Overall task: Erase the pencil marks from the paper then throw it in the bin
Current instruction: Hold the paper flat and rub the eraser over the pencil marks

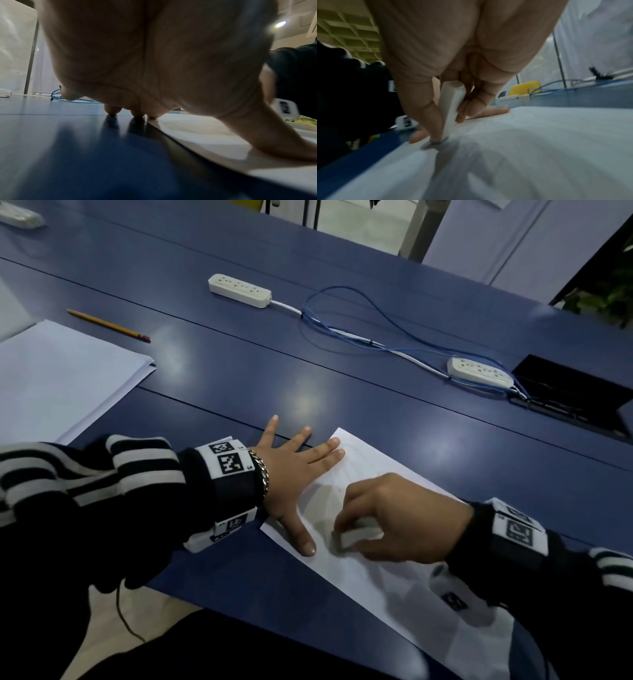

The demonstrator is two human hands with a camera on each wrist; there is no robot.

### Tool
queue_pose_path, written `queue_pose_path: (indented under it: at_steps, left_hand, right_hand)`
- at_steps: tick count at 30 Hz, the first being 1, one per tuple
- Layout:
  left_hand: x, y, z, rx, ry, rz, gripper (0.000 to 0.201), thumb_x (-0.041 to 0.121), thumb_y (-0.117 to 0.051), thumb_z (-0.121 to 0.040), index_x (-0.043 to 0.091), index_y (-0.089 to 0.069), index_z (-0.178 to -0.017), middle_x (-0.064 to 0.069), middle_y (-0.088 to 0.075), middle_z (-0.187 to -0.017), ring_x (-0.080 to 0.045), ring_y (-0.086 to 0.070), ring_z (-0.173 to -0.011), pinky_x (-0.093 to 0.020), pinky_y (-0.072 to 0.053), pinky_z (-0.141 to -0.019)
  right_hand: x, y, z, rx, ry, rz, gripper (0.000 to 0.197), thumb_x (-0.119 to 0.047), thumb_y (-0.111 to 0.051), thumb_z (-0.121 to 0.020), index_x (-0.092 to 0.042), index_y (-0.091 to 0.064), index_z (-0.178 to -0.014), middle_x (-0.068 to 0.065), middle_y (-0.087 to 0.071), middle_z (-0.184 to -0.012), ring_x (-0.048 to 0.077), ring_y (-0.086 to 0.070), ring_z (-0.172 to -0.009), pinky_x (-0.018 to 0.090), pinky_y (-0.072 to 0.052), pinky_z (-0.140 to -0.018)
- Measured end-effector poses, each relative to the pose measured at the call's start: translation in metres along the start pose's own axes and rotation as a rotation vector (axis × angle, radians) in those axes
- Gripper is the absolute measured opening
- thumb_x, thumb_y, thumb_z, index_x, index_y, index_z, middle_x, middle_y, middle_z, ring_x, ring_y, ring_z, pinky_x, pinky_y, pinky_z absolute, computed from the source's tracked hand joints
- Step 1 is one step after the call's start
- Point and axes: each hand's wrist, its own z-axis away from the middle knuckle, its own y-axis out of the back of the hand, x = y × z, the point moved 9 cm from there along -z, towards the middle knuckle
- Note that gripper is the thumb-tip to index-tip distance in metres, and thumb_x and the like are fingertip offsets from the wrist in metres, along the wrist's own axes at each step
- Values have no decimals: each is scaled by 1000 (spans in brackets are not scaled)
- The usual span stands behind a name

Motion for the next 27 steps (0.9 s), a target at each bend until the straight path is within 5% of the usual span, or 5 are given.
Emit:
queue_pose_path:
  at_steps: [6,12,19,24,27]
  left_hand:
    - [-2,0,-1,-11,-9,3,165,106,-62,-44,37,37,-156,21,40,-165,-28,32,-156,-79,25,-109]
    - [0,1,1,11,3,-25,164,104,-64,-47,35,35,-158,18,38,-167,-30,28,-158,-78,26,-110]
    - [1,3,1,-29,26,-54,166,104,-63,-45,34,36,-157,19,37,-167,-30,27,-158,-80,22,-111]
    - [2,5,2,-26,26,-41,164,99,-70,-50,33,33,-160,17,34,-169,-32,25,-159,-80,21,-112]
    - [1,11,0,-3,-14,-71,161,96,-72,-52,35,29,-161,18,33,-169,-30,29,-158,-77,24,-113]
  right_hand:
    - [24,33,-25,243,-54,96,24,-38,-74,-77,-25,-76,-97,-11,-70,-100,8,-59,-90,20,-45,-77]
    - [-1,0,5,-7,-47,40,28,-48,-67,-81,-34,-73,-104,-14,-65,-94,4,-59,-85,22,-49,-81]
    - [18,30,-13,240,-128,123,27,-46,-69,-78,-28,-75,-97,-8,-67,-94,14,-62,-85,34,-52,-80]
    - [-10,-6,28,4,-34,68,28,-45,-67,-84,-31,-73,-107,-12,-65,-95,5,-58,-85,20,-48,-81]
    - [25,15,57,199,-133,49,28,-42,-72,-83,-32,-72,-109,-19,-64,-98,-3,-57,-86,10,-42,-80]
